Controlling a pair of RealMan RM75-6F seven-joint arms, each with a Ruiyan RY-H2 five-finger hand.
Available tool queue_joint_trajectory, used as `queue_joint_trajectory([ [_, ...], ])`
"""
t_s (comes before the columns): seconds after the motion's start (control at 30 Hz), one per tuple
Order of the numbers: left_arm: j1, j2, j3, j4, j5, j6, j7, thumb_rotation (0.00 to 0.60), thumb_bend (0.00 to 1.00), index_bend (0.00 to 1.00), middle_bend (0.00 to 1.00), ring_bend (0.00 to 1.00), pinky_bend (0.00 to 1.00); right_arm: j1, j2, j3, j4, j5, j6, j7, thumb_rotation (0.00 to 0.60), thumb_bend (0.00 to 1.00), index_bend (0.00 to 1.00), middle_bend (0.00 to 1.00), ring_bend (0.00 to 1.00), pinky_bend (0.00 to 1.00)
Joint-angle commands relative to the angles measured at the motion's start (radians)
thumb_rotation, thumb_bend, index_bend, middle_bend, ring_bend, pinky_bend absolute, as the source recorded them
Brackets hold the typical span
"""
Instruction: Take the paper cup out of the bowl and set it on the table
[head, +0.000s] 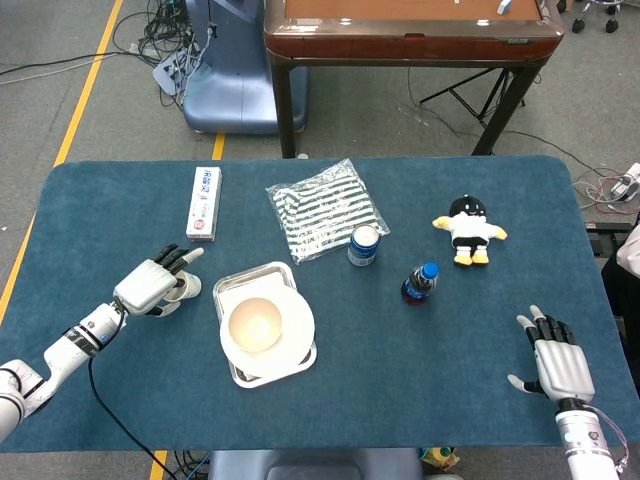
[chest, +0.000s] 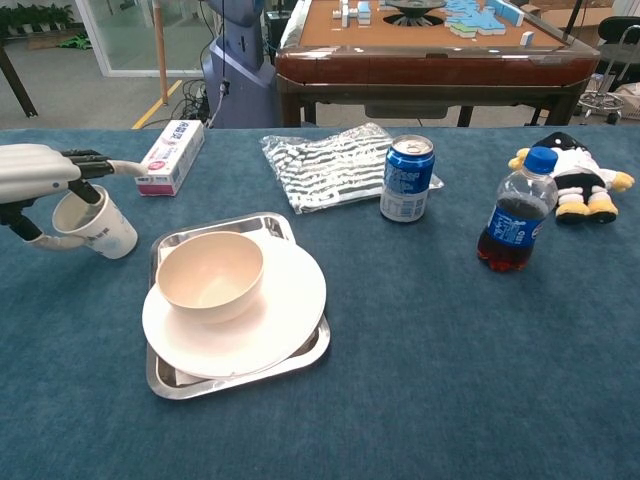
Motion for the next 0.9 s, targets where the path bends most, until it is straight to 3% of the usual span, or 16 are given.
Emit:
queue_joint_trajectory([
  [0.03,-0.003,0.003,0.008,-0.003,0.008,0.009,-0.016,0.600,0.32,0.55,0.00,0.00,0.00,-0.001,0.001,-0.001,-0.001,-0.002,0.003,0.001,0.600,0.22,0.00,0.00,0.00,0.00],
  [0.13,-0.009,0.021,0.007,-0.034,0.012,0.027,-0.029,0.600,0.32,0.43,0.00,0.00,0.00,-0.002,0.004,-0.002,-0.001,-0.005,0.006,0.004,0.600,0.22,0.00,0.00,0.00,0.00],
  [0.3,-0.015,0.060,-0.004,-0.104,0.010,0.055,0.012,0.600,0.32,0.32,0.00,0.00,0.00,-0.002,0.008,-0.005,-0.001,-0.009,0.004,0.009,0.600,0.22,0.00,0.00,0.00,0.00],
  [0.7,-0.005,0.171,-0.030,-0.277,-0.013,0.086,0.114,0.600,0.32,0.16,0.00,0.00,0.00,-0.013,0.012,-0.007,-0.016,-0.025,0.035,0.005,0.600,0.22,0.00,0.00,0.00,0.00],
  [0.9,0.053,0.299,-0.044,-0.438,-0.047,0.149,0.215,0.600,0.32,0.12,0.00,0.00,0.00,-0.017,0.023,-0.013,-0.022,-0.047,0.041,0.021,0.600,0.22,0.00,0.00,0.00,0.00],
])
